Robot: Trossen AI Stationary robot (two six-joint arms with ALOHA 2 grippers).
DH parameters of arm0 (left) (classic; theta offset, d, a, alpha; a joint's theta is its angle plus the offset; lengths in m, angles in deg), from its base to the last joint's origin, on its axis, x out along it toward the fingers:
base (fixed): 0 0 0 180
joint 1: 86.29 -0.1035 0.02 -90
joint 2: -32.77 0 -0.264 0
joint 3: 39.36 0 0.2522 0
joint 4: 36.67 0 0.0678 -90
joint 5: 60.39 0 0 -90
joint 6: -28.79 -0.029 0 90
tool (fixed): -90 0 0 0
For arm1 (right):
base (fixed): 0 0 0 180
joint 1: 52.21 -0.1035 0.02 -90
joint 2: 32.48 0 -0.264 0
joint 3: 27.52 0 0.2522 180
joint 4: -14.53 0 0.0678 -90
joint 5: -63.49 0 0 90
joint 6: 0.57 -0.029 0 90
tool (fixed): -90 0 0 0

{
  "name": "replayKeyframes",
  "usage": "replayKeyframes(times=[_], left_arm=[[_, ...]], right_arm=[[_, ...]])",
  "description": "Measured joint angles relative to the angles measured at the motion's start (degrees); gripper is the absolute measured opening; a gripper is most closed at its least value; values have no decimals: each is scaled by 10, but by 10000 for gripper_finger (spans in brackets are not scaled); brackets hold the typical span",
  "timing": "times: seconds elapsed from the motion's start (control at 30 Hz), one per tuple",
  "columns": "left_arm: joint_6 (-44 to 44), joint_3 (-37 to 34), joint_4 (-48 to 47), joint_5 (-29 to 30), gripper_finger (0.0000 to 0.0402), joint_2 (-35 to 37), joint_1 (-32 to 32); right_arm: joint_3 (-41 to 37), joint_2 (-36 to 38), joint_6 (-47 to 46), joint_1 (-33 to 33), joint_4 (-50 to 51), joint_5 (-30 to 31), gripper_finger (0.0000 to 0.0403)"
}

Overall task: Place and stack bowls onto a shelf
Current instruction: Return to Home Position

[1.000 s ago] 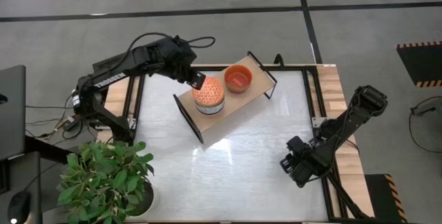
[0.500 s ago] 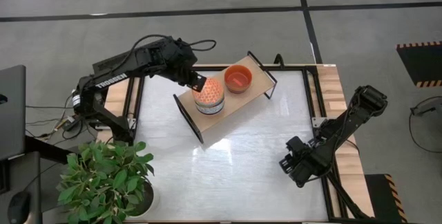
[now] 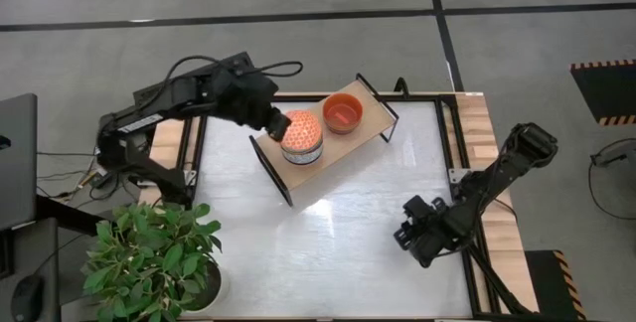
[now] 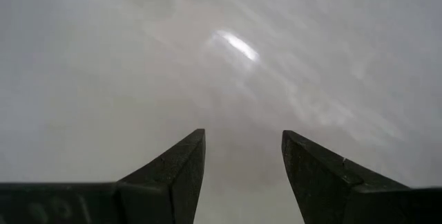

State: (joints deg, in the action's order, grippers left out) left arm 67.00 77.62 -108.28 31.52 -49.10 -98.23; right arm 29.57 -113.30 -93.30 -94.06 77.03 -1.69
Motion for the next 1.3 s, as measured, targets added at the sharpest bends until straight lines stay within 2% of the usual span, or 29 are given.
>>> replayKeyframes(times=[0.1, 0.3, 0.43, 0.53, 0.6, 0.7, 0.83, 1.0, 1.13, 1.2, 1.3], left_arm=[[0, 3, 12, 16, 0, 25, 33], [-47, 4, 88, 36, 0, 86, 119], [-77, 4, 146, 46, 0, 123, 179], [-100, 4, 149, 46, 0, 150, 217], [-85, 4, 140, 45, 0, 164, 239], [-79, 3, 135, 57, 0, 180, 267], [-151, -11, 150, 100, 0, 202, 306], [-215, -30, 180, 124, 0, 252, 342], [-257, -114, 241, 134, 0, 311, 368], [-247, -183, 255, 168, 0, 349, 373], [-238, -297, 331, 200, 0, 415, 374]], right_arm=[[14, 11, 102, 30, -28, 7, 218], [81, 64, 374, 116, -80, 8, 218], [161, 112, 526, 162, -122, 1, 218], [233, 144, 603, 180, -121, -4, 218], [268, 167, 676, 186, -101, -6, 218], [303, 201, 688, 195, -118, 17, 218], [309, 270, 744, 200, -165, 52, 218], [297, 375, 739, 210, -118, 104, 218], [240, 477, 732, 205, -131, 116, 218], [197, 523, 732, 205, -163, 115, 218], [125, 579, 732, 205, -215, 111, 218]])
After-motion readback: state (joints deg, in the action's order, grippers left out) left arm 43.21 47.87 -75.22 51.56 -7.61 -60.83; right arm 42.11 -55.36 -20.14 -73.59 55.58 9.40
